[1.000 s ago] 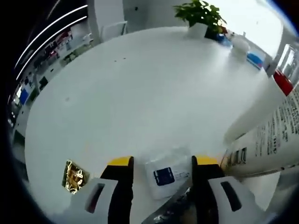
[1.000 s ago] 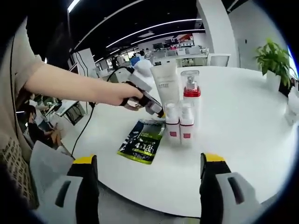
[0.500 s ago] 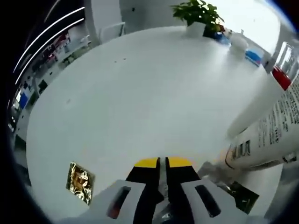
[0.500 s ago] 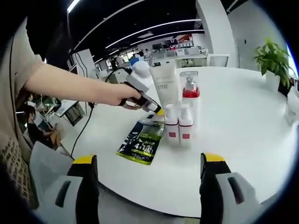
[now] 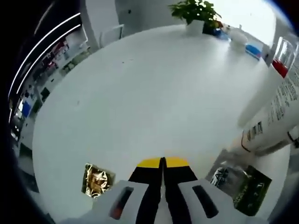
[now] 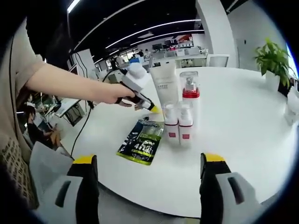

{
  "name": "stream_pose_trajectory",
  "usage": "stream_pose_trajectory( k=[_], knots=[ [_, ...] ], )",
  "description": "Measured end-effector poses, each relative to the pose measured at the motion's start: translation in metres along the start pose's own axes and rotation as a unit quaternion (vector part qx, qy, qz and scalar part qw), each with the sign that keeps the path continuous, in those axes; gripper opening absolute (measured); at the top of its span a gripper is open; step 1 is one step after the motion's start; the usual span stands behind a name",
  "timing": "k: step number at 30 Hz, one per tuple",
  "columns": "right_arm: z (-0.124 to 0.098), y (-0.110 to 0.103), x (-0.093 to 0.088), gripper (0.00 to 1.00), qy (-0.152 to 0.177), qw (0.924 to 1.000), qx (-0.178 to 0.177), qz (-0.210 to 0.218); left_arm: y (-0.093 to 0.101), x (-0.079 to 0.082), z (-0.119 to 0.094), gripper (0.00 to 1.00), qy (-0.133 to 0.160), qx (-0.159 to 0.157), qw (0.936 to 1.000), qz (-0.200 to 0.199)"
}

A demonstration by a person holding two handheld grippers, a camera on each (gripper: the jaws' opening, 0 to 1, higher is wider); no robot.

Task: Arrange the skincare products in the storage area until every visible bottle or jar stands upright without overlapping.

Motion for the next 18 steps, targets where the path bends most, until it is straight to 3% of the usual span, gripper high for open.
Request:
stream_pose_trajectory(
  k=[7,18],
  knots=[
    [0.000,-0.001,0.001,0.91,0.002,1.0000,0.002,-0.001,-0.007,0.000,-0.018,0.00,0.020,-0.015,0.9994,-0.022],
    [-0.001,-0.002,0.003,0.91,0.006,1.0000,0.002,-0.002,0.013,-0.018,-0.032,0.04,0.011,-0.045,0.9979,-0.045]
  ],
)
Point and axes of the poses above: the point that each gripper's makers call its tool centre point, and the gripper's own axes: z roughly forward along the fingers, y roughly to its right, x roughly out of its top, the point moved 3 cm from there along -z, roughly backward along the fingers, and after that the axes turned 7 degrees about -z, right-handed, at the moved point
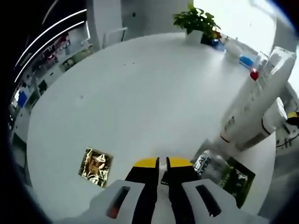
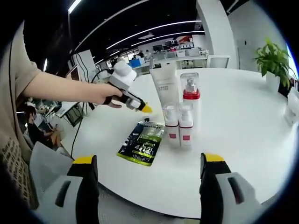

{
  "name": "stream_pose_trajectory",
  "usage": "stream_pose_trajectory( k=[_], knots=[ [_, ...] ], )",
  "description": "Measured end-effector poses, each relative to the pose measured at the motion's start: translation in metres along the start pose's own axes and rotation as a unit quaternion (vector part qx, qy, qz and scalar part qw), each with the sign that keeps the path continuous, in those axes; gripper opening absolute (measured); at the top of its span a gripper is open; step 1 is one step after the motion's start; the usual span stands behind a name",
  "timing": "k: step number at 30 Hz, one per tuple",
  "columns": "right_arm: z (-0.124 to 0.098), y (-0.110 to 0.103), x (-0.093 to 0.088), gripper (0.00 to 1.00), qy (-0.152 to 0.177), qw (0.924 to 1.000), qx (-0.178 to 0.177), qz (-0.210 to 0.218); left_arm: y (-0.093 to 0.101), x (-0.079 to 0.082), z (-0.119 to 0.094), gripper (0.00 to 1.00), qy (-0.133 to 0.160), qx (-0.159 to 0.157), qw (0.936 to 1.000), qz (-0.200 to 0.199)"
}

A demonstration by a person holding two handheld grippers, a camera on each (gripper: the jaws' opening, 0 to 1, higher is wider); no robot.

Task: Arrange the skincare products in the storage area until every visible bottle or jar stands upright without overlapping.

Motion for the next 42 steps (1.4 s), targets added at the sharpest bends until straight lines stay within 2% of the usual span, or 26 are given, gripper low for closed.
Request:
stream_pose_trajectory(
  k=[7,10,12,15,18,21,24,29,31,36,42],
  knots=[
    [0.000,0.000,0.000,0.91,-0.002,1.0000,-0.001,-0.001,0.006,-0.014,0.006,0.11,-0.014,0.010,0.9997,-0.019],
    [0.001,0.001,-0.001,0.91,-0.004,1.0000,-0.002,-0.002,-0.001,-0.017,0.009,0.08,-0.019,0.024,0.9991,-0.027],
    [0.001,0.001,-0.001,0.91,-0.005,1.0000,-0.002,0.000,-0.005,-0.015,0.010,0.04,-0.013,0.025,0.9986,-0.043],
    [0.001,0.001,-0.001,0.91,-0.007,1.0000,-0.002,-0.001,-0.013,-0.014,0.012,0.05,-0.019,0.030,0.9980,-0.053],
    [0.002,0.001,-0.001,0.91,-0.009,1.0000,0.000,-0.001,-0.016,-0.013,0.013,0.03,-0.024,0.025,0.9982,-0.049],
    [0.003,0.001,-0.002,0.91,-0.011,0.9999,0.001,-0.002,-0.018,-0.012,0.012,0.02,-0.032,0.028,0.9989,-0.022],
    [0.004,0.001,-0.002,0.91,-0.013,0.9999,0.002,-0.003,-0.020,-0.012,0.013,0.02,-0.036,0.027,0.9989,-0.013],
    [0.004,0.001,-0.003,0.91,-0.015,0.9999,0.002,-0.004,-0.031,-0.013,0.010,0.02,-0.039,0.041,0.9984,0.000],
    [0.004,0.001,-0.003,0.91,-0.016,0.9999,0.001,-0.005,-0.036,-0.014,0.008,0.02,-0.039,0.043,0.9982,-0.014],
    [0.004,0.001,-0.002,0.91,-0.015,0.9999,0.001,-0.006,-0.052,-0.022,-0.002,0.02,-0.040,0.059,0.9973,-0.013],
    [0.004,0.002,-0.002,0.91,-0.014,0.9999,0.000,-0.007,-0.068,-0.035,-0.015,0.01,-0.025,0.073,0.9963,-0.038]
  ],
)
Point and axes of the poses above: the point that each gripper's makers call its tool centre point, and the gripper's own axes: z roughly forward along the fingers, y roughly to its right, x roughly out of its top, the point moved 3 cm from there along -z, roughly backward along the fingers, and after that the axes turned 7 degrees about -z, right-handed, at the moved point
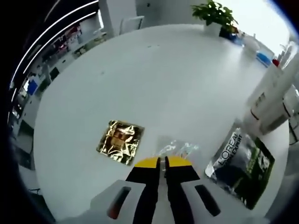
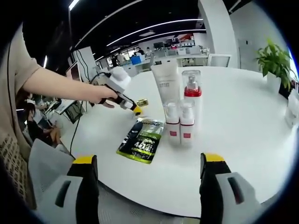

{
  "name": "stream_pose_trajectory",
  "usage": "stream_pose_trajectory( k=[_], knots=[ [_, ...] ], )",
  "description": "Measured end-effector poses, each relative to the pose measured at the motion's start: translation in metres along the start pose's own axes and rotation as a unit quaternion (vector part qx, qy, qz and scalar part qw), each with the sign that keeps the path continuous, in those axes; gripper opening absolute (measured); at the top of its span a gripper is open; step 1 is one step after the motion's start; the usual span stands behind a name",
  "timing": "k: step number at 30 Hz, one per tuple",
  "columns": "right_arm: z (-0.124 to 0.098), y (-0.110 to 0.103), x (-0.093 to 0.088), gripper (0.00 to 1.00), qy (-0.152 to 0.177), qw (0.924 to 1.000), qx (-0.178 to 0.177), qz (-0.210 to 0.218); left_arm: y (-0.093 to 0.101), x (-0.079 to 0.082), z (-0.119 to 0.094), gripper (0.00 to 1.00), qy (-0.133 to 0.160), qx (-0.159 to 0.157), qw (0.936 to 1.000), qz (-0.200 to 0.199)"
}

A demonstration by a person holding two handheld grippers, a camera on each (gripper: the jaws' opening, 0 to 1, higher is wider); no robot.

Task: Arrange the skincare products in the storage area until every visible bottle or jar stands upright without overlapping.

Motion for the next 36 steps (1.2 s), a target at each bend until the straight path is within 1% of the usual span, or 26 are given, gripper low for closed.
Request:
stream_pose_trajectory(
  k=[4,6,8,10,12,14,16,18,19,21,22,24,26,27,28,31,34,36],
  knots=[
    [0.000,-0.001,0.000,0.91,0.000,1.0000,0.002,-0.003,-0.004,-0.011,-0.009,0.00,0.005,0.002,1.0000,0.001],
    [0.000,-0.001,0.000,0.91,0.000,1.0000,0.003,-0.004,-0.002,-0.017,-0.012,0.00,0.014,-0.011,0.9997,0.019],
    [0.000,-0.002,0.000,0.91,0.001,1.0000,0.004,-0.005,-0.001,-0.024,-0.016,0.00,0.016,-0.019,0.9988,0.042],
    [0.000,-0.002,0.000,0.91,0.001,1.0000,0.005,-0.007,-0.003,-0.032,-0.020,0.00,0.007,-0.025,0.9984,0.050],
    [0.000,-0.003,0.000,0.91,0.001,0.9999,0.007,-0.009,-0.002,-0.038,-0.025,0.00,-0.001,-0.041,0.9972,0.062],
    [0.000,-0.004,0.001,0.91,0.002,0.9999,0.009,-0.012,-0.003,-0.042,-0.027,0.00,-0.006,-0.050,0.9961,0.072],
    [0.000,-0.005,0.001,0.91,0.001,0.9999,0.010,-0.013,-0.003,-0.046,-0.031,0.00,-0.017,-0.056,0.9958,0.070],
    [0.000,-0.005,0.001,0.91,0.001,0.9998,0.012,-0.015,-0.003,-0.047,-0.032,0.00,-0.027,-0.063,0.9942,0.083],
    [0.000,-0.006,0.001,0.91,0.001,0.9998,0.013,-0.016,-0.003,-0.048,-0.033,0.00,-0.031,-0.063,0.9936,0.089],
    [0.000,-0.006,0.001,0.91,0.002,0.9998,0.014,-0.017,-0.003,-0.047,-0.033,0.00,-0.029,-0.058,0.9922,0.106],
    [0.000,-0.006,0.001,0.91,0.003,0.9998,0.014,-0.017,-0.004,-0.046,-0.033,0.00,-0.029,-0.054,0.9924,0.106],
    [0.000,-0.005,0.002,0.91,0.005,0.9998,0.014,-0.015,-0.004,-0.046,-0.034,0.02,-0.029,-0.045,0.9938,0.097],
    [-0.001,-0.005,0.002,0.91,0.006,0.9998,0.014,-0.013,-0.002,-0.045,-0.036,0.05,-0.024,-0.044,0.9945,0.091],
    [-0.001,-0.005,0.003,0.91,0.008,0.9998,0.015,-0.011,-0.001,-0.045,-0.036,0.07,-0.023,-0.043,0.9954,0.082],
    [-0.001,-0.005,0.003,0.91,0.009,0.9998,0.015,-0.010,0.000,-0.046,-0.037,0.11,-0.023,-0.042,0.9955,0.082],
    [-0.001,-0.005,0.004,0.91,0.012,0.9997,0.017,-0.009,0.001,-0.047,-0.040,0.14,-0.019,-0.030,0.9966,0.075],
    [-0.001,-0.005,0.005,0.91,0.015,0.9997,0.019,-0.010,0.000,-0.048,-0.041,0.19,-0.011,-0.013,0.9993,0.032],
    [-0.001,-0.006,0.006,0.91,0.016,0.9996,0.021,-0.011,0.001,-0.051,-0.042,0.24,-0.014,-0.001,0.9999,-0.002]
  ],
)
Point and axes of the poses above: the point that each gripper's makers call its tool centre point, and the gripper's own axes: z roughly forward along the fingers, y roughly to its right, x roughly out of its top, the point moved 3 cm from there along -z, roughly backward along the fingers, and after that the axes turned 7 degrees about -z, right-handed, at the moved point
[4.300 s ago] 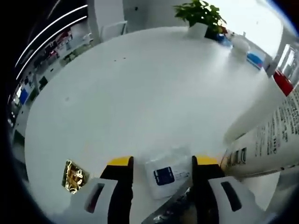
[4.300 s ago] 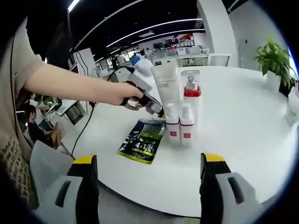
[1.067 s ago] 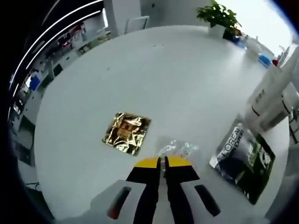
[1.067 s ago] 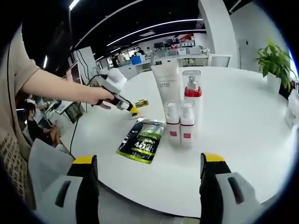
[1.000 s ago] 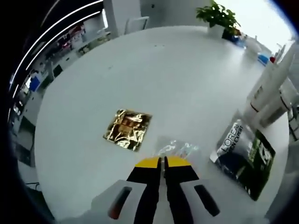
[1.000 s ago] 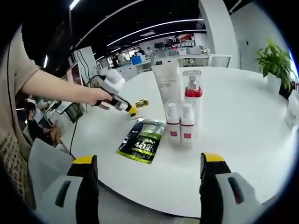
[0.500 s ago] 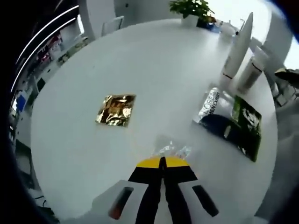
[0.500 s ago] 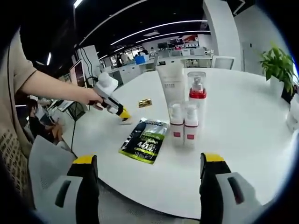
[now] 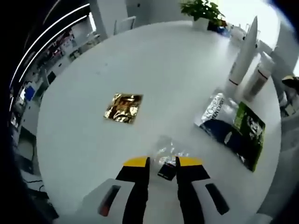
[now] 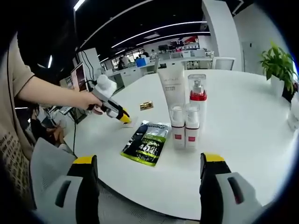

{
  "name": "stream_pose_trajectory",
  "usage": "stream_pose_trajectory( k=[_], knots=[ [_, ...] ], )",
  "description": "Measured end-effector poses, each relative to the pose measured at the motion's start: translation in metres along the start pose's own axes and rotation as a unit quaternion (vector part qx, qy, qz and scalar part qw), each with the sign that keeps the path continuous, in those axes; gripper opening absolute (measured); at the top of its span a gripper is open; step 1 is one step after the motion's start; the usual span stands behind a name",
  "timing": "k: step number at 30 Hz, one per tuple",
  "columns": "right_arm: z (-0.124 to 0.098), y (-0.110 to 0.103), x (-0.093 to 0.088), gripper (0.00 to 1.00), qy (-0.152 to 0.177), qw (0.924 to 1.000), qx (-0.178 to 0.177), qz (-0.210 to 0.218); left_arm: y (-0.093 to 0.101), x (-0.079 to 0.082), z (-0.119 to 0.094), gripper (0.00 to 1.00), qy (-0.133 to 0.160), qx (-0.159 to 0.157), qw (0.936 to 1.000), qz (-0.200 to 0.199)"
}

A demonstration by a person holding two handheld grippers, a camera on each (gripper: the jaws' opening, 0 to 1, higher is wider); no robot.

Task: Arrange the skincare products in the storage area until every visible bottle or jar stands upright without overlapping.

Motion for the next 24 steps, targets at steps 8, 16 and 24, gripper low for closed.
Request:
stream_pose_trajectory(
  k=[8,16,24],
  knots=[
    [0.003,-0.001,0.001,0.91,0.001,0.9999,0.011,-0.004,0.002,-0.002,0.001,0.43,0.008,0.034,0.9950,-0.094],
    [0.006,0.001,0.002,0.90,0.004,0.9999,0.016,-0.001,0.001,-0.003,0.007,0.55,0.014,0.091,0.9780,-0.187],
    [0.006,0.003,0.001,0.90,0.005,0.9999,0.015,0.002,0.005,-0.007,0.011,0.55,0.015,0.129,0.9696,-0.207]
  ],
)
Point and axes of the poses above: the point that each gripper's makers call its tool centre point, and the gripper's own axes: z roughly forward along the fingers, y roughly to its right, x roughly out of its top, the point moved 3 cm from there along -z, roughly backward along the fingers, and after that the axes turned 7 degrees about -z, right-handed, at the moved point
